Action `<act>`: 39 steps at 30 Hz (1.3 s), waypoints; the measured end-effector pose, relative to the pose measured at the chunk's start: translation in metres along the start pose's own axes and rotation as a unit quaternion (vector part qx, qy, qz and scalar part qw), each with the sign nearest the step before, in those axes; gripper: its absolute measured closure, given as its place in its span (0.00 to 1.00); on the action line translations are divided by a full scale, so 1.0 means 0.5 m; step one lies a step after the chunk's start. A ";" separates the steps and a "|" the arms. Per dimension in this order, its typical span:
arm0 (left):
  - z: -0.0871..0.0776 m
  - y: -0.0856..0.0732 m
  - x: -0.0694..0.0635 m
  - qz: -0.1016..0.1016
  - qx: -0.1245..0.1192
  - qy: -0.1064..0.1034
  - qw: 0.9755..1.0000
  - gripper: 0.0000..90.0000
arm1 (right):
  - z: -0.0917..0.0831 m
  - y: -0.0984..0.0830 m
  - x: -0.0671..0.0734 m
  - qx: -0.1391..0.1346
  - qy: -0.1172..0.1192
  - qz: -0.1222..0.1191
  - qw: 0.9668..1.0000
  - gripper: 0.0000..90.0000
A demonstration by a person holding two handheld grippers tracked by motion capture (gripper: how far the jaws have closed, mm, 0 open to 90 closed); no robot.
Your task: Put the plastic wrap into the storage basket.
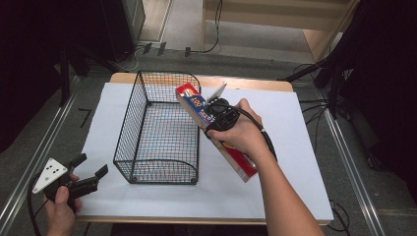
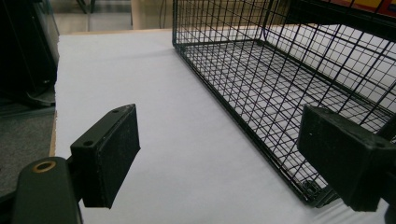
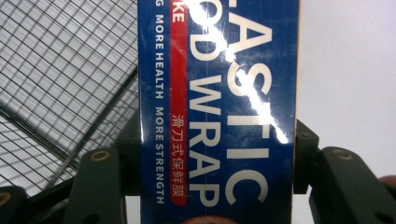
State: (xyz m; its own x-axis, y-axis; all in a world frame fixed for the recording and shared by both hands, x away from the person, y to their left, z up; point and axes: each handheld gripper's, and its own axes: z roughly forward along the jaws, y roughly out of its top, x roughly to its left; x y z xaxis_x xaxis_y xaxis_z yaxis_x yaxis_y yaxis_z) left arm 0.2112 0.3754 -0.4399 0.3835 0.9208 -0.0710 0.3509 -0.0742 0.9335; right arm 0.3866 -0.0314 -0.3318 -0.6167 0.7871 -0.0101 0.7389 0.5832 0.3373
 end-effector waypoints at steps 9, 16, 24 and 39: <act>0.001 0.000 0.000 0.001 0.001 0.000 1.000 0.15 | 0.005 0.030 0.034 0.009 0.007 -0.003 1.000 0.47; 0.000 0.000 0.000 -0.001 0.000 -0.001 1.000 0.15 | 0.011 0.049 0.058 0.010 0.011 0.002 1.000 0.47; -0.001 0.001 0.000 -0.002 -0.002 0.000 1.000 0.15 | 0.018 0.071 0.083 0.015 0.014 0.001 1.000 0.47; -0.001 0.001 0.001 -0.005 -0.003 -0.002 1.000 0.15 | 0.034 0.117 0.140 0.026 0.013 -0.012 0.999 0.47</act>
State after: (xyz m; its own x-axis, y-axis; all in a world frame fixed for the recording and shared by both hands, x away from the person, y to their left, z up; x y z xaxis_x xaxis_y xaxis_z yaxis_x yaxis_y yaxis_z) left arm 0.2112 0.3761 -0.4393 0.3839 0.9197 -0.0825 0.3495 -0.0621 0.9349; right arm 0.3915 0.0613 -0.3286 -0.6408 0.7676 0.0081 0.7368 0.6121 0.2872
